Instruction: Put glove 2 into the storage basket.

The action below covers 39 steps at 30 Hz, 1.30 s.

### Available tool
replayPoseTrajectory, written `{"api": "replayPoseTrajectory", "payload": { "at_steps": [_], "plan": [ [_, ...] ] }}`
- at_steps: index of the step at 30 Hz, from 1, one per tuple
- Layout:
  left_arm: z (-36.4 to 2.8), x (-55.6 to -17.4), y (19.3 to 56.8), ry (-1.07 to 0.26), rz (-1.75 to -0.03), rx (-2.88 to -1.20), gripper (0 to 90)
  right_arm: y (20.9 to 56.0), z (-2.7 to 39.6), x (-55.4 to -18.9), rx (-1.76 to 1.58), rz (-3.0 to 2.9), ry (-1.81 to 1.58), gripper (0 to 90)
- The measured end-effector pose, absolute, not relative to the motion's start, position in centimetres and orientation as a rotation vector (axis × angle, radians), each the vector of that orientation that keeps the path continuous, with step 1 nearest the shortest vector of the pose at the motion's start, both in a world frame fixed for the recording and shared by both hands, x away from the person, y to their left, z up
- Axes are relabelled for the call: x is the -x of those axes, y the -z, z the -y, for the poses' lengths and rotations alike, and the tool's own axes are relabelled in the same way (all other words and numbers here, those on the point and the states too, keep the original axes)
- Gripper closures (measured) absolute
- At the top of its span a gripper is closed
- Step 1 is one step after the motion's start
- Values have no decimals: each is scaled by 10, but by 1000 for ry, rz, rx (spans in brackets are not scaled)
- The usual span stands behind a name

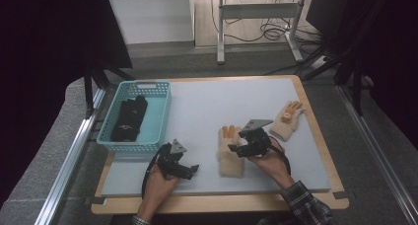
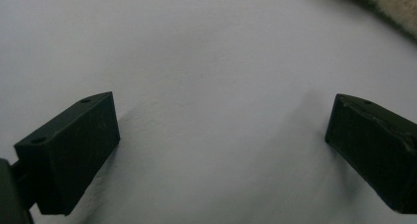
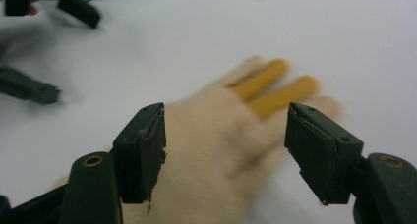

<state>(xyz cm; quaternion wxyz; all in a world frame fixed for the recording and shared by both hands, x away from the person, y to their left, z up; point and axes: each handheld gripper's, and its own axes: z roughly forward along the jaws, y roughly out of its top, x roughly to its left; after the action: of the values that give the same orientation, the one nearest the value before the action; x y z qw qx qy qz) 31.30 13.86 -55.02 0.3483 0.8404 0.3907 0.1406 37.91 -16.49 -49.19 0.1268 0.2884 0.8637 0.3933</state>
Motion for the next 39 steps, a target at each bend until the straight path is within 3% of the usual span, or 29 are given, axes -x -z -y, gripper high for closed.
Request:
{"api": "replayPoseTrajectory", "payload": {
  "at_steps": [8, 12, 16, 23, 26, 28, 32, 35, 39],
  "plan": [
    [-139, -313, 550, -363, -1014, -2178, 1, 488, 211, -404, -993, -2418, -1107, 413],
    [-139, -313, 550, -363, -1014, -2178, 1, 489, 238, -411, -1100, -2392, -1141, 529],
    [-139, -313, 550, -363, -1014, -2178, 1, 497, 228, -404, -1064, -2451, -1151, 587],
    [-139, -313, 550, -363, -1014, -2178, 2, 519, 183, -399, -946, -2559, -1109, 598],
    [-139, -313, 550, -364, -1014, -2178, 2, 524, 175, -398, -928, -2585, -1095, 809],
    [-139, -313, 550, -364, -1014, -2179, 2, 521, 174, -394, -930, -2573, -1073, 851],
    [-139, -313, 550, -363, -1014, -2178, 1, 503, 182, -384, -909, -2501, -1108, 835],
    [-139, -313, 550, -363, -1014, -2178, 1, 497, 190, -383, -932, -2464, -1109, 673],
    [-139, -313, 550, -363, -1014, -2178, 1, 497, 208, -391, -972, -2432, -1094, 585]
  ]
}}
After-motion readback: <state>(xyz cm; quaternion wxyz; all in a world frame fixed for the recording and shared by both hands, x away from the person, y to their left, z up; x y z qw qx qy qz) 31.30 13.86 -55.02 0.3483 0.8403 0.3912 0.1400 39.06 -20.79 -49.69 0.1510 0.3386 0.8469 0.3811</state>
